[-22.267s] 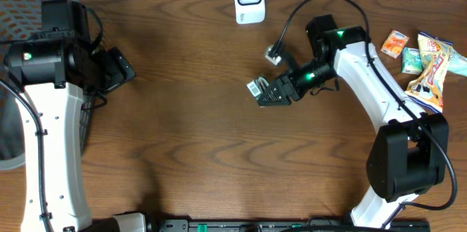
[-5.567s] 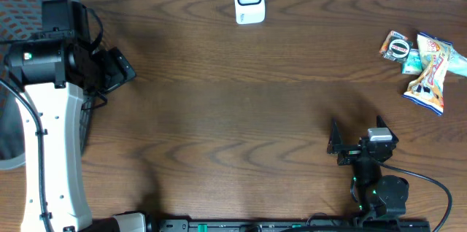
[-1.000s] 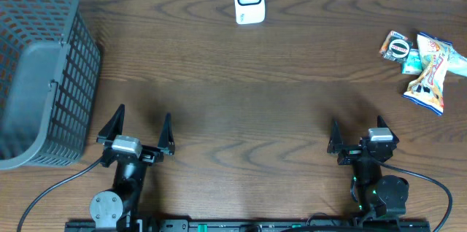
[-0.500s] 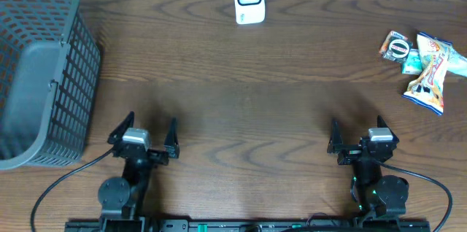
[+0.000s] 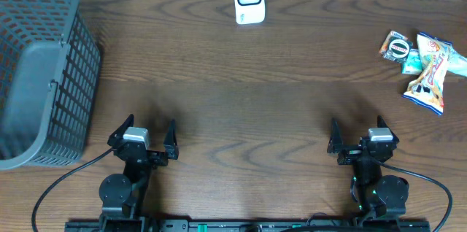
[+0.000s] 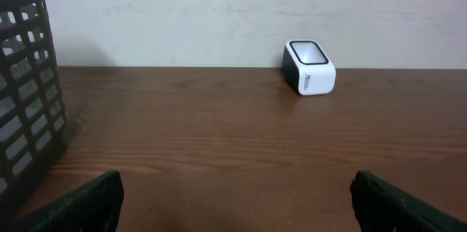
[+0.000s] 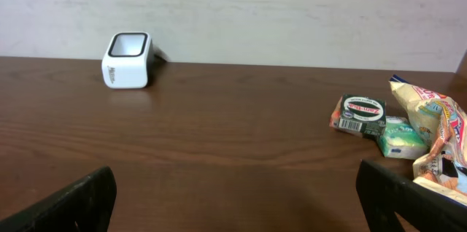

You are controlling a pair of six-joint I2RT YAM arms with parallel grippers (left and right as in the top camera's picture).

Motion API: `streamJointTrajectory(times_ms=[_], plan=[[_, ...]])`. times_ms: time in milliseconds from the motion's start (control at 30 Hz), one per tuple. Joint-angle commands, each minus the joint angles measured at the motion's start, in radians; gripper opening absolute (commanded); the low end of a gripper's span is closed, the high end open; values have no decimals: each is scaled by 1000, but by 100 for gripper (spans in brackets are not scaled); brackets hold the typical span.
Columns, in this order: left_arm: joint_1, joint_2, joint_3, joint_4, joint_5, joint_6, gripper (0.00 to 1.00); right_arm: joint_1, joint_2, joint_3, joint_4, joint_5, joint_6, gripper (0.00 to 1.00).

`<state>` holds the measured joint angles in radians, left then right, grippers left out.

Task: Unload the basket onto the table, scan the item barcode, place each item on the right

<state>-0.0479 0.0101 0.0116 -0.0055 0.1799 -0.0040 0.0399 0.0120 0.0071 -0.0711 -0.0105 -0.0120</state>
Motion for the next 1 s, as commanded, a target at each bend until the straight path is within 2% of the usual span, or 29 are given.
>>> streamJointTrajectory(times_ms=[0, 133, 267, 467, 967], plan=[[-3, -9, -8, -51, 8, -13, 98, 6, -6, -2, -5, 4, 7, 99], [-3, -9, -8, -56, -28, -92, 98, 6, -6, -2, -5, 4, 7, 99], [-3, -9, -8, -57, -28, -90, 98, 6, -6, -2, -5, 4, 7, 99], [-3, -9, -8, -56, -8, -17, 97, 6, -6, -2, -5, 4, 7, 99], [-3, -9, -8, -58, -10, 11, 97, 7, -5, -2, -5, 4, 7, 99]])
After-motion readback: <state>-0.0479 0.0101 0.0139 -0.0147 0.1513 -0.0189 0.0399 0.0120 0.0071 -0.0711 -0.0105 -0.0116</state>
